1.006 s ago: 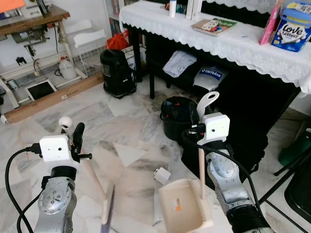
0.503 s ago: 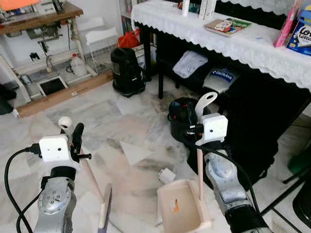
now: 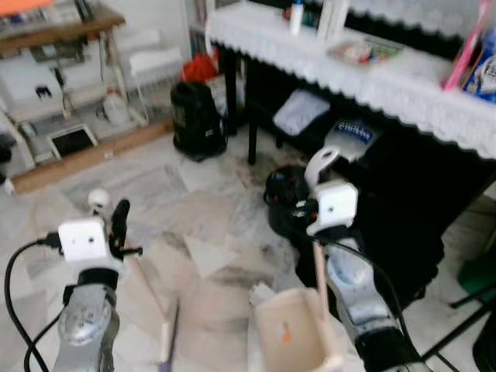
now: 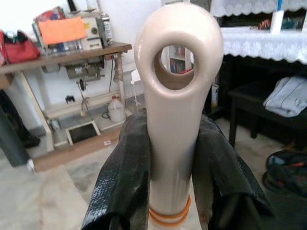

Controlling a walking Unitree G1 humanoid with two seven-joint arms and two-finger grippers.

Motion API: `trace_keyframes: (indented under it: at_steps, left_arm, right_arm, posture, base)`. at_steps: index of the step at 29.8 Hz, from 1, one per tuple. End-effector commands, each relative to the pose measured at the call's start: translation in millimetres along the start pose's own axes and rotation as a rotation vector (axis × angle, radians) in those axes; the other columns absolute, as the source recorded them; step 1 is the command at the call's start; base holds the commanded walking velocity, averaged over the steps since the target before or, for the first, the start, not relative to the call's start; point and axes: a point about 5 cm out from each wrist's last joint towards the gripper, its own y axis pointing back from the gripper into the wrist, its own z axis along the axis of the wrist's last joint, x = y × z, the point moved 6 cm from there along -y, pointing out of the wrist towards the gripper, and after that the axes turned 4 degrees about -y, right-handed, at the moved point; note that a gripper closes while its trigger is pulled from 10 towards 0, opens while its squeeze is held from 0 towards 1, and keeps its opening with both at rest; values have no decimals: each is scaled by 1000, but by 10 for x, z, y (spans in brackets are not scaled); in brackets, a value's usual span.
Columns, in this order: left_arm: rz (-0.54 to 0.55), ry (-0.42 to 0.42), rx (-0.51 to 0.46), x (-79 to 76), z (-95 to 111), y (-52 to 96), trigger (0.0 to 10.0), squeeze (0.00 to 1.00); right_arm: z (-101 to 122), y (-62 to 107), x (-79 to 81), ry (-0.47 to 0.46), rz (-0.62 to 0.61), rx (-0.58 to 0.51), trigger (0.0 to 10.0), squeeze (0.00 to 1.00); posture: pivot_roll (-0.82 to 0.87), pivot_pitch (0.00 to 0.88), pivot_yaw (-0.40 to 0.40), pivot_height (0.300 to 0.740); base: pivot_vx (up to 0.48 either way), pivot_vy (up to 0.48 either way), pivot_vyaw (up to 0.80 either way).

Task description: Sweep floor

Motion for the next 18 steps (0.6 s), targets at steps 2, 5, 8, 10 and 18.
trace_keyframes:
  at_steps: [2, 5, 8, 10, 18]
  left_arm:
    - [-3, 4, -54, -29, 133, -20, 10000, 0]
    - [-7, 5, -55, -37, 135, -21, 10000, 0]
    - [-9, 7, -54, -40, 130, -22, 10000, 0]
    - [-10, 6, -53, -45, 126, -22, 10000, 0]
    - [-83, 74, 6, -181, 9, -28, 10000, 0]
  right_arm:
    - [75, -23, -92, 25, -13, -28, 10000, 0]
    - [67, -20, -96, 26, -13, -25, 10000, 0]
    - [52, -10, -99, 30, -10, -21, 10000, 0]
    - [30, 6, -107, 34, -9, -16, 10000, 0]
    - [-113, 97, -201, 66, -42, 9, 10000, 0]
  posture:
    - [16, 66, 42, 740]
    - [15, 69, 43, 740]
    - [13, 71, 43, 740]
    - [12, 70, 42, 740]
    - [12, 60, 42, 740]
  base:
    - [287, 0, 0]
    - [0, 0, 0]
    - [0, 0, 0]
    - [0, 0, 0]
    - [0, 0, 0]
